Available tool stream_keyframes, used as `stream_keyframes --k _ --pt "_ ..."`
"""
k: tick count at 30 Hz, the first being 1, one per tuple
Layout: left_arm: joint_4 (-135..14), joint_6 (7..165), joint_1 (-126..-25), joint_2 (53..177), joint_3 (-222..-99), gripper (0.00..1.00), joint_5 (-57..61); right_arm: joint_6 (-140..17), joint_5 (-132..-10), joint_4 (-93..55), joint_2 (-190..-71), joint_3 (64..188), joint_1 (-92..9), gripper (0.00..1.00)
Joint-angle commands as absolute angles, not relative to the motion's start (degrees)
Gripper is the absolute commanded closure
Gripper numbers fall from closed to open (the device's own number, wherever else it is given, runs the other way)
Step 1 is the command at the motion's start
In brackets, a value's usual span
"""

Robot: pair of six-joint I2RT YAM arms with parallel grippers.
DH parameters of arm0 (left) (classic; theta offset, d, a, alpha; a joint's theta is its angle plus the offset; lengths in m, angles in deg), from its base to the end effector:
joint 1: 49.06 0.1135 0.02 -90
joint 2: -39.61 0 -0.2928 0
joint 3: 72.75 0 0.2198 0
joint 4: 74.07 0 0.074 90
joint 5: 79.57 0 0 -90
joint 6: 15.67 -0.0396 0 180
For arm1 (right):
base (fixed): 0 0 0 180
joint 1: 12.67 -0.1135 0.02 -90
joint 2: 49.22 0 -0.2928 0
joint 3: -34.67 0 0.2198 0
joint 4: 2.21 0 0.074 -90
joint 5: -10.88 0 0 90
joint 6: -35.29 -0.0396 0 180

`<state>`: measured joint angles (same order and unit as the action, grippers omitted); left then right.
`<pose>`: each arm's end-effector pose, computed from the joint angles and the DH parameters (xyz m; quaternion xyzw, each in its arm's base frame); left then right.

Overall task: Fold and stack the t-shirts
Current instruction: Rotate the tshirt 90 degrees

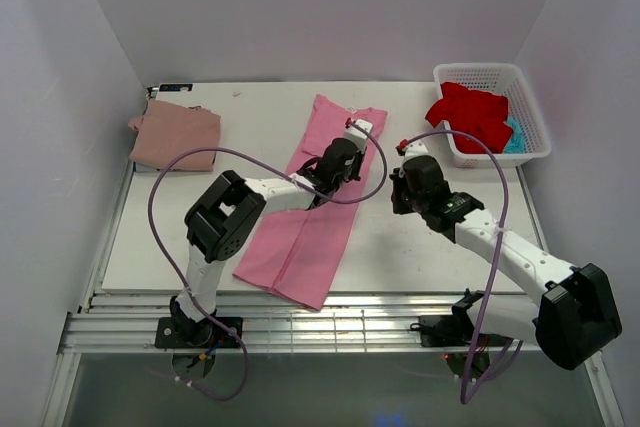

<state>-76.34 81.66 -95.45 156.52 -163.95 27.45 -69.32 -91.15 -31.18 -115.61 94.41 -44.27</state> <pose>0.3210 -0.3201 0.2347 0.1999 0.8064 -0.1348 0.5400 0.1855 0.1044 0.2907 -0.0833 0.8820 0.0926 0.4546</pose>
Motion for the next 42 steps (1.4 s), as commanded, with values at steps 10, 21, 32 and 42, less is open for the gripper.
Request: stream_keyframes --k 10,21,32,42 --pt "-81.26 81.27 -90.28 163.01 -169.19 1.00 21.25 -76.59 -95.55 -32.99 -110.83 92.43 -50.72 0.92" --pt "-73.62 85.49 -87.64 169.94 -173.57 1.00 23.00 -78.44 -98.36 -37.21 -109.33 94.19 -52.57 0.92" --pt "-59.46 93.66 -80.36 175.58 -183.17 1.00 24.41 -79.58 -99.68 -38.44 -111.00 95.77 -53.80 0.92" --pt "-56.47 97.53 -77.01 177.95 -186.07 1.00 22.75 -79.49 -99.77 -38.18 -115.48 96.83 -54.77 0.92"
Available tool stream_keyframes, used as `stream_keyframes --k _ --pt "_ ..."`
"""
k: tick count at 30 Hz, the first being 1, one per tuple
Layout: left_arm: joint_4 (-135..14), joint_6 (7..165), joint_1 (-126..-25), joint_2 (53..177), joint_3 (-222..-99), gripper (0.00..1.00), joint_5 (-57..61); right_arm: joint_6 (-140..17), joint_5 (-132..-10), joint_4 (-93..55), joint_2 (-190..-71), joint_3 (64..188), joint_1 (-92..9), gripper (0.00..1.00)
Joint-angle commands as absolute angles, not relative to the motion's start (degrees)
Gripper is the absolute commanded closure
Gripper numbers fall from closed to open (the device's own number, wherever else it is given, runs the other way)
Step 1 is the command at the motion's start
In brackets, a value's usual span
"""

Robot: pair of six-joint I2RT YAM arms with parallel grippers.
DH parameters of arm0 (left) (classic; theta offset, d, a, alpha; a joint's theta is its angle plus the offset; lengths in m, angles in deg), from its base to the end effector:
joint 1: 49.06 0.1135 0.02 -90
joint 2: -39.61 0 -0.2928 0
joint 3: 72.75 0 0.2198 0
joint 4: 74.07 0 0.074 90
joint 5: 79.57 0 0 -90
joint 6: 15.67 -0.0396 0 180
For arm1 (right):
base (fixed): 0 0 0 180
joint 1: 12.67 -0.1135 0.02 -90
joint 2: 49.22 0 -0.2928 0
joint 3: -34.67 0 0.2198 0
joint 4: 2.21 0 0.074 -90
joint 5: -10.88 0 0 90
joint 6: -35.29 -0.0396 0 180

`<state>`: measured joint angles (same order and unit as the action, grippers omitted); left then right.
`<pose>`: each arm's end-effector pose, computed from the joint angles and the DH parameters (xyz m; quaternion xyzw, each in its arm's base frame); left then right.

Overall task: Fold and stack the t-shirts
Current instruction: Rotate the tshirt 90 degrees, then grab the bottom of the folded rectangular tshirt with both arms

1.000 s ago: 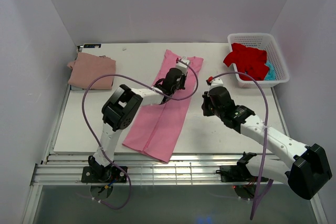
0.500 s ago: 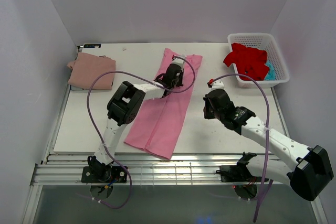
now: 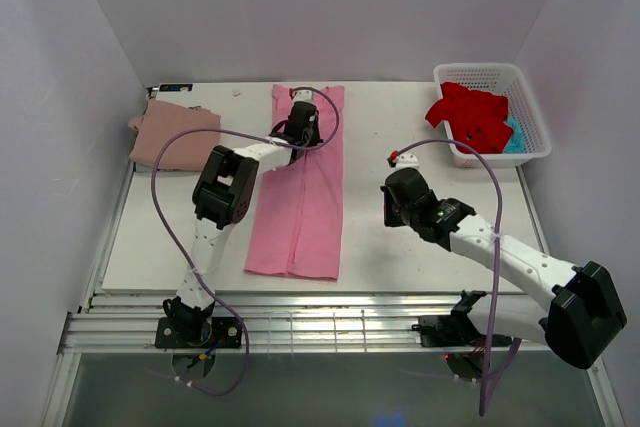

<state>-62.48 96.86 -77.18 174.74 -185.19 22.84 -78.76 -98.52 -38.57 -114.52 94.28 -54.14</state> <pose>0.4656 -0.2392 0.1718 -0.0076 0.8803 -0.1123 0.4608 0.1579 0.1220 0.2831 -0.0687 0.9006 0.0873 0.4201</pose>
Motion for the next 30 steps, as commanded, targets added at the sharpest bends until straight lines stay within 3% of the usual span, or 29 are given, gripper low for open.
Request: stream_keyframes --k 1,15,17,19,20,23,25,28,29,30 --pt "-56.82 97.53 -77.01 178.13 -186.33 1.00 22.39 -79.49 -99.95 -38.09 -115.84 96.83 -54.68 0.92" --pt "-56.73 95.25 -77.01 179.19 -194.95 1.00 21.59 -79.49 -101.88 -37.74 -117.42 95.77 -55.30 0.92" --pt "-58.22 94.99 -77.09 175.78 -193.02 0.99 22.38 -79.40 -101.97 -37.83 -116.46 95.77 -55.47 0.85" --pt "-62.43 94.03 -77.18 171.91 -191.00 0.87 23.44 -79.32 -101.62 -37.83 -115.84 95.86 -55.91 0.77" --pt "-63.67 93.41 -77.36 169.63 -188.55 0.64 24.66 -79.14 -101.36 -37.83 -115.40 96.04 -56.17 0.74" --pt "-64.21 91.73 -77.54 160.66 -186.17 0.28 27.12 -79.40 -98.82 -37.04 -115.57 95.60 -57.14 0.64" --pt "-61.94 91.73 -77.80 153.46 -184.15 0.22 28.18 -80.01 -97.75 -35.99 -116.19 95.07 -58.72 0.61" --pt "-60.61 93.14 -78.41 142.33 -173.71 0.20 33.00 -81.68 -95.82 -32.75 -118.47 93.49 -61.88 0.54" --pt "-59.65 94.53 -79.11 139.92 -170.46 0.12 35.72 -82.12 -94.86 -31.69 -119.78 92.62 -63.54 0.52" --pt "-56.16 95.85 -79.20 137.63 -164.59 0.12 35.83 -83.00 -94.50 -30.63 -120.58 92.35 -64.52 0.50"
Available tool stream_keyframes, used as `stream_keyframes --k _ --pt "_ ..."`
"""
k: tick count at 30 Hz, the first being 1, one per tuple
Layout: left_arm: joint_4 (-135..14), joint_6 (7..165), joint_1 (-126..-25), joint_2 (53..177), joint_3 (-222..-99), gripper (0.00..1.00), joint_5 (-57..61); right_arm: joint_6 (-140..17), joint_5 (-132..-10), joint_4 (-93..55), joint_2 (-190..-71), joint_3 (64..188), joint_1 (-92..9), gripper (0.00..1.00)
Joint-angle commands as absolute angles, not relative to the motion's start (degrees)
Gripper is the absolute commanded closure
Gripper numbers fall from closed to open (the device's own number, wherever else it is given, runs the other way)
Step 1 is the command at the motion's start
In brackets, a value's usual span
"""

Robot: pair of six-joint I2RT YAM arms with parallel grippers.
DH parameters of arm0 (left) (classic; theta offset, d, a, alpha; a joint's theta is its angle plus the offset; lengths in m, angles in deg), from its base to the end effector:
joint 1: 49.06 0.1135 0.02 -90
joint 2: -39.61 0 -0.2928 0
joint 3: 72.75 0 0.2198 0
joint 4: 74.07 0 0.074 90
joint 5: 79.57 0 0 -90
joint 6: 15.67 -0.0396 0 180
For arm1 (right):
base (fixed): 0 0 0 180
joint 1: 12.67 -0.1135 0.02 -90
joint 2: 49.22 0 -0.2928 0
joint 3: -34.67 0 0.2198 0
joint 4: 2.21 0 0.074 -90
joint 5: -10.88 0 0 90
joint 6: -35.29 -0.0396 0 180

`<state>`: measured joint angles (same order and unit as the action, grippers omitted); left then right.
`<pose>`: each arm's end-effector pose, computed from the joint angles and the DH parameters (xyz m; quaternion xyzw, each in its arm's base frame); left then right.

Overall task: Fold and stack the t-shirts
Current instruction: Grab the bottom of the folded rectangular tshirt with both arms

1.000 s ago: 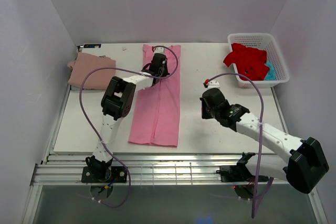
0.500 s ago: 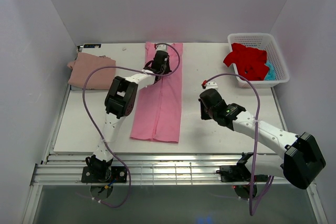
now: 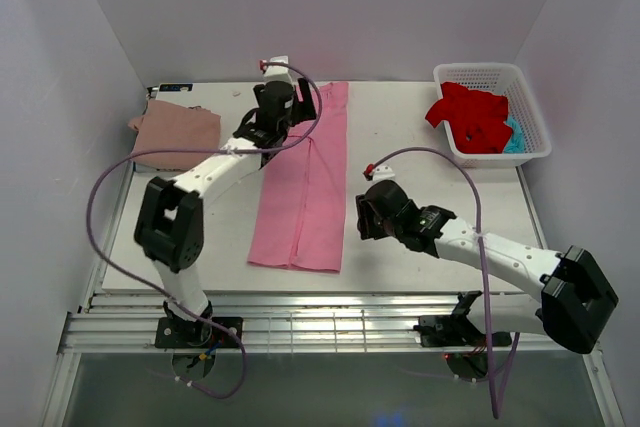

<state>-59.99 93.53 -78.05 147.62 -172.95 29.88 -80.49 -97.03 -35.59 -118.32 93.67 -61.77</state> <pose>0.3839 -0.1976 0.3206 -0.0246 0.8217 -0.0976 0.5610 0.1487 0.1530 0.2716 -0.1232 0.9012 0.1236 0.3967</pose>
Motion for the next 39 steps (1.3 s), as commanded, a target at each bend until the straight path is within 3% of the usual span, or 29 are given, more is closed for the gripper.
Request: stream_keyframes --k 1,7,13,25,39 --pt "-53.95 97.34 -79.29 134.22 -162.01 0.12 36.36 -83.35 -94.15 -29.40 -121.37 92.08 -65.22 0.50" --pt "-44.00 109.04 -79.47 124.18 -140.86 0.20 31.91 -86.16 -94.32 -26.93 -129.28 94.54 -69.71 0.49" --pt "-36.79 115.54 -81.05 112.67 -127.12 0.21 31.45 -87.93 -94.41 -23.86 -134.20 94.11 -73.14 0.50" --pt "-25.80 122.14 -83.95 93.23 -118.48 0.22 27.84 -90.83 -97.92 -25.34 -140.62 98.76 -79.38 0.51" --pt "-16.49 135.15 -92.91 99.54 -117.33 0.26 34.42 -94.26 -103.64 -29.57 -138.43 97.45 -82.46 0.52"
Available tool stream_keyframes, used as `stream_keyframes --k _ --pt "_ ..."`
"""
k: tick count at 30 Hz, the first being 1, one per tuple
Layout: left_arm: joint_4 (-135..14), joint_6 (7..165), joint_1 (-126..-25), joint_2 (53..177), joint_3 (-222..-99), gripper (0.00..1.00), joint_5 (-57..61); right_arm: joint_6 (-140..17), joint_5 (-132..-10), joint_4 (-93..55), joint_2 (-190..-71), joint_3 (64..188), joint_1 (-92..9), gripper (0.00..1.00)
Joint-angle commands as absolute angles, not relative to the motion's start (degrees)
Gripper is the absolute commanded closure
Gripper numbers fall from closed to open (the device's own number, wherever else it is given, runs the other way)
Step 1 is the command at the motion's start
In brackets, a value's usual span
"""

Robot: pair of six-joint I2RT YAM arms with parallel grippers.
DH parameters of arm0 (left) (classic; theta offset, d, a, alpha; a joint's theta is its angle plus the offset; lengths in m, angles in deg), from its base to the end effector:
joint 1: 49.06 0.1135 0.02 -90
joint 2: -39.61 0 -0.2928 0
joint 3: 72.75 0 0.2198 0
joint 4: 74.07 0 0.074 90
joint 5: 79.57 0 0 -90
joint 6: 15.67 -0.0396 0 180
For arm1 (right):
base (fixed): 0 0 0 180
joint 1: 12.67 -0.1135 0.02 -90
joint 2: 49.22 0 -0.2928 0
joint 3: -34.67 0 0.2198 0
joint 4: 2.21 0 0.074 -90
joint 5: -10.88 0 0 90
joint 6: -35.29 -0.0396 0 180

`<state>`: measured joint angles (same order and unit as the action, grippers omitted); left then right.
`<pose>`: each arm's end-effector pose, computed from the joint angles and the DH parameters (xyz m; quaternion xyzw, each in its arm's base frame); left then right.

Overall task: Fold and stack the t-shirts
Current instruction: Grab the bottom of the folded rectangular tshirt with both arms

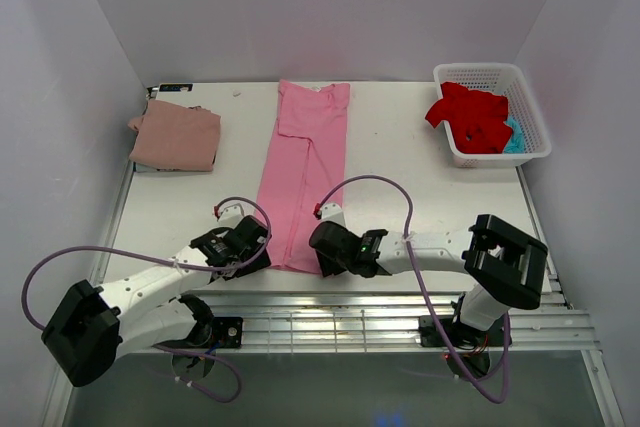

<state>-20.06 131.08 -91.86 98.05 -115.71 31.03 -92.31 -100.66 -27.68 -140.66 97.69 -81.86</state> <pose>0.0957 -0.0696 0.2003 -0.1492 0.9571 -0.0201 0.2475 0.1152 0.2622 0.2121 -0.1985 0.9145 0.1385 0.3242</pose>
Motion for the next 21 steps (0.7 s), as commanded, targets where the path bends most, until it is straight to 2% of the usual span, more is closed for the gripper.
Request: stream_keyframes --k 1,6,13,21 --pt "-16.13 135.76 -93.61 100.16 -117.51 0.26 34.95 -94.34 -103.81 -29.65 -137.82 97.27 -82.46 0.52" --pt "-13.85 139.28 -95.46 102.10 -119.01 0.26 38.64 -94.52 -104.25 -29.65 -136.14 96.30 -82.54 0.52" --pt "-13.23 141.21 -96.25 98.41 -118.57 0.26 41.10 -94.43 -103.90 -29.39 -136.58 96.04 -82.54 0.52" --pt "-13.32 141.66 -96.17 104.65 -120.68 0.26 43.66 -94.34 -103.64 -29.57 -136.67 96.21 -82.63 0.52"
